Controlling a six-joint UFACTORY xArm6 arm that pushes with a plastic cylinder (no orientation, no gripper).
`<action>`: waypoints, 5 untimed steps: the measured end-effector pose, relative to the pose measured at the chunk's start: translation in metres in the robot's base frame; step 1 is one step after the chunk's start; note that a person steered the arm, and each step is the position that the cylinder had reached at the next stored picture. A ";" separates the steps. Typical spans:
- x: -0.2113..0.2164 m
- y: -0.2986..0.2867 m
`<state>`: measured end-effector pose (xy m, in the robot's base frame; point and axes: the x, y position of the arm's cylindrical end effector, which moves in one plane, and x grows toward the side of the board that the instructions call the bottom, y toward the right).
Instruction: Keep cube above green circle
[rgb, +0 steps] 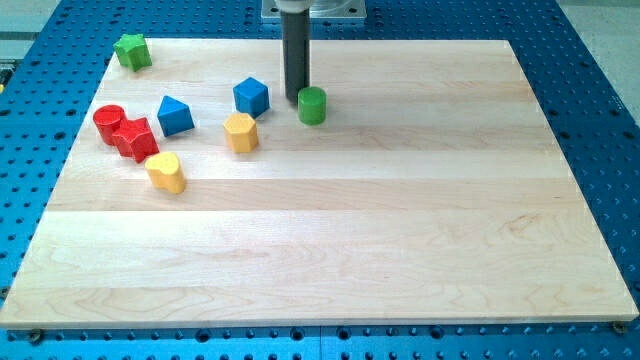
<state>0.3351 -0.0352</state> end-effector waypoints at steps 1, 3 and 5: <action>0.035 -0.013; 0.040 -0.052; 0.018 -0.062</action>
<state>0.3536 -0.0970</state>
